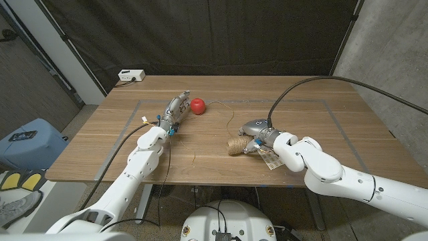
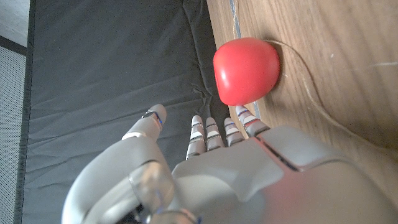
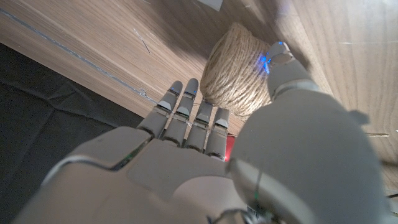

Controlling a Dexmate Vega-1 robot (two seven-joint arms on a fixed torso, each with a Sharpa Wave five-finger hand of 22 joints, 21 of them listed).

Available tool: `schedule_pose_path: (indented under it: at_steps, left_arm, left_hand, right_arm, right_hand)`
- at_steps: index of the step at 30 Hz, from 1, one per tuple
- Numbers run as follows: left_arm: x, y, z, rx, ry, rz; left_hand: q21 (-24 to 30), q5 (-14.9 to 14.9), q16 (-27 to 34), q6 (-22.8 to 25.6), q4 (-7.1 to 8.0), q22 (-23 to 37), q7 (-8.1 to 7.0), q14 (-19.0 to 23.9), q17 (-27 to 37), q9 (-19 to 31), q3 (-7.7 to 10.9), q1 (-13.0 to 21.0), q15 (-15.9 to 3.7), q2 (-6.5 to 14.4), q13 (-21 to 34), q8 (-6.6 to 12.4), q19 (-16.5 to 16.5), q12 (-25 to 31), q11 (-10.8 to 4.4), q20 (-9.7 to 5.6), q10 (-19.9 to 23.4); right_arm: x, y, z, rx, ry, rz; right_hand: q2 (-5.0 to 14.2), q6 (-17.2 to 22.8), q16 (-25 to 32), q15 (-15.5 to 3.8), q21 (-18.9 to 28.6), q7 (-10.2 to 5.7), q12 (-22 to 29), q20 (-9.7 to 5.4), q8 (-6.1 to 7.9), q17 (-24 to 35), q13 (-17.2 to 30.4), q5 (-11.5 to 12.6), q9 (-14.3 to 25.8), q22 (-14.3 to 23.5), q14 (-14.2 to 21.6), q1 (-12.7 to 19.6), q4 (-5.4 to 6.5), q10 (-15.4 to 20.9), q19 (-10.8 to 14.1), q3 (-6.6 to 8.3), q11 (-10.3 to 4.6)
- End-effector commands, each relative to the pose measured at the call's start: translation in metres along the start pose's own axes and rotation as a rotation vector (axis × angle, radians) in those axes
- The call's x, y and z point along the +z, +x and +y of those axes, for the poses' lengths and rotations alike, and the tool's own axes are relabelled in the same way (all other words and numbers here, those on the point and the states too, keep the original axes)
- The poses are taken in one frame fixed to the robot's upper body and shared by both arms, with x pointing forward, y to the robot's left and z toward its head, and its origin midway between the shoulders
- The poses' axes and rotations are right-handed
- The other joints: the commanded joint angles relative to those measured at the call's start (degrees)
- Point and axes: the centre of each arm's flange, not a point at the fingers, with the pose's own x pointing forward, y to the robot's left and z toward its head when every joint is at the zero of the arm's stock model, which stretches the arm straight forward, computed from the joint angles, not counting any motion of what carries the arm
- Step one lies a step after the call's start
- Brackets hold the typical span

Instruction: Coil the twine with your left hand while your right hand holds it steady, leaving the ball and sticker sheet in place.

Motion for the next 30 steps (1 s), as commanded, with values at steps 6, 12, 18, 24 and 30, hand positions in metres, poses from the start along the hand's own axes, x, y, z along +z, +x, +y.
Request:
schedule_pose_path:
  at_steps: [6, 12, 18, 24, 30]
  left_arm:
    - [-0.001, -0.003, -0.005, 0.009, 0.000, 0.002]
    - [-0.002, -0.004, -0.009, 0.010, 0.000, 0.005]
    - [-0.001, -0.003, -0.013, 0.008, 0.002, 0.004]
    - [0.000, -0.002, -0.017, 0.006, 0.003, 0.003]
    - [0.001, 0.000, -0.019, 0.003, 0.006, 0.004]
  left_hand:
    - [-0.11, 0.31, 0.29, 0.54, 0.16, 0.17, 0.00, 0.37, 0.14, 0.17, -0.08, 0.70, 0.27, -0.12, 0.23, 0.28, 0.28, 0.34, 0.00, 0.04, 0.31]
    - [-0.11, 0.33, 0.28, 0.58, 0.17, 0.18, -0.02, 0.37, 0.13, 0.18, -0.09, 0.72, 0.24, -0.13, 0.23, 0.29, 0.29, 0.34, -0.02, 0.06, 0.33]
    - [-0.11, 0.35, 0.27, 0.63, 0.18, 0.18, 0.01, 0.37, 0.13, 0.18, -0.09, 0.76, 0.20, -0.13, 0.23, 0.30, 0.30, 0.33, -0.01, 0.01, 0.31]
    - [-0.11, 0.38, 0.27, 0.68, 0.18, 0.18, 0.02, 0.38, 0.13, 0.18, -0.10, 0.81, 0.25, -0.15, 0.23, 0.30, 0.30, 0.35, -0.01, 0.02, 0.39]
    - [-0.12, 0.39, 0.27, 0.63, 0.21, 0.18, 0.00, 0.39, 0.14, 0.18, -0.13, 0.83, 0.25, -0.14, 0.24, 0.27, 0.30, 0.34, 0.11, 0.03, 0.37]
  right_arm:
    - [-0.005, -0.010, -0.004, -0.042, 0.009, -0.011]
    - [-0.008, -0.013, -0.005, -0.051, 0.023, -0.017]
    - [-0.011, -0.016, -0.005, -0.066, 0.036, -0.025]
    - [-0.016, -0.018, -0.007, -0.083, 0.054, -0.033]
    - [-0.018, -0.019, -0.010, -0.105, 0.066, -0.040]
  right_hand:
    - [1.09, 2.80, 0.33, -7.14, 0.09, -2.21, 0.52, 0.07, 0.61, 0.45, -0.16, 0.16, -0.02, 0.18, 1.03, 0.73, 0.30, 3.70, 0.45, 0.06, -2.55]
    - [1.06, 3.00, 0.31, -7.23, 0.05, -2.13, 0.54, -0.02, 0.62, 0.60, -0.27, 0.12, -0.08, 0.18, 1.12, 0.83, 0.34, 3.93, 0.51, 0.03, -2.51]
    - [1.18, 3.14, 0.41, -7.35, 0.00, -2.13, 0.53, -0.06, 0.62, 0.84, -0.36, 0.07, -0.14, 0.18, 1.23, 0.88, 0.44, 4.06, 0.55, -0.09, -2.62]
    - [1.24, 3.42, 0.57, -7.59, -0.05, -2.26, 0.59, -0.08, 0.65, 1.07, -0.54, 0.02, -0.19, 0.18, 1.68, 0.95, 0.52, 4.51, 0.63, -0.17, -2.59]
    - [1.23, 3.91, 0.62, -7.59, -0.06, -2.19, 0.68, -0.17, 0.76, 1.22, -0.65, -0.01, -0.25, 0.18, 2.15, 0.96, 0.58, 4.94, 0.79, -0.18, -2.74]
